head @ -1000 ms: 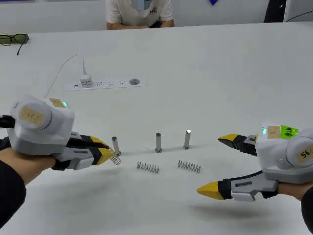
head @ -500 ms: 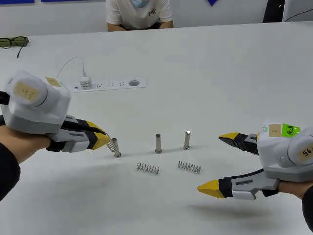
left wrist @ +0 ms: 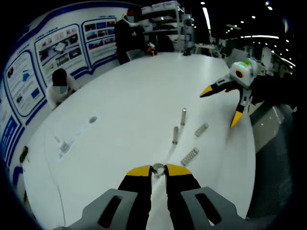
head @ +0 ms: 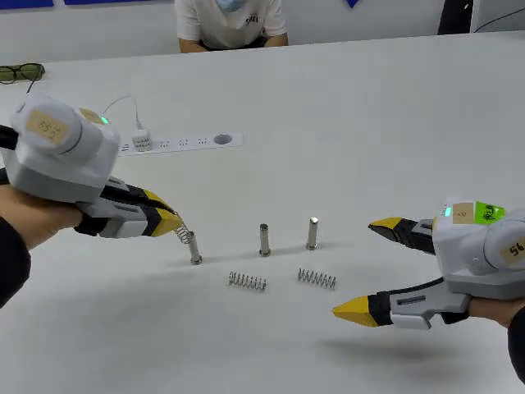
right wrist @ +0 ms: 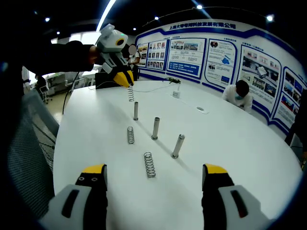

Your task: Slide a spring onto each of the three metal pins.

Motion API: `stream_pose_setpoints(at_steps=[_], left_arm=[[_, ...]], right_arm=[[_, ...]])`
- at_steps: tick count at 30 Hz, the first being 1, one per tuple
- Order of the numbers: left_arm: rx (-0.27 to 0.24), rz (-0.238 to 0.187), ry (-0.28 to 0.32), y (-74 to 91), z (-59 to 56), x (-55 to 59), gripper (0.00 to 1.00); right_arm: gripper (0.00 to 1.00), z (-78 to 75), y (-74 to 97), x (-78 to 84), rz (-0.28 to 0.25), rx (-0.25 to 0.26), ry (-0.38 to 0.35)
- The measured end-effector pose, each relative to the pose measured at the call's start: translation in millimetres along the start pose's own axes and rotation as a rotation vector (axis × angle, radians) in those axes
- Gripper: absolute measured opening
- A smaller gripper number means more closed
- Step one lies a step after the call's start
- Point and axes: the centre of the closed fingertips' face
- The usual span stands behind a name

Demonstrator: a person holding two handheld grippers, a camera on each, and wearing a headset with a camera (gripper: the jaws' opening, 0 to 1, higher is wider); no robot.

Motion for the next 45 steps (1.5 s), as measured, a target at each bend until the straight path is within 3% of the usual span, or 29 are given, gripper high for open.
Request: stream_pose_setpoints(at_steps=[10,45], left_arm=[[0.004,0.018,-0.013,-3.5,5.2,-4.9,0.1],[0.024,0.102,-0.039,-20.0,9.5,0.8,0.1]], right_arm=[[0.83,-1.8,1.1,0.8,0.0,0.004,-0.005],[0.83,-5.3,1.5,2.5,-0.002,0.009,-0.011]])
Point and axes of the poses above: the centre of the closed fingertips' face, and the gripper's own axes: y roughly backward along the fingers, z roughly to its left, x roughly out of its underside, and after that the axes turned 1 degree about -y, right-handed
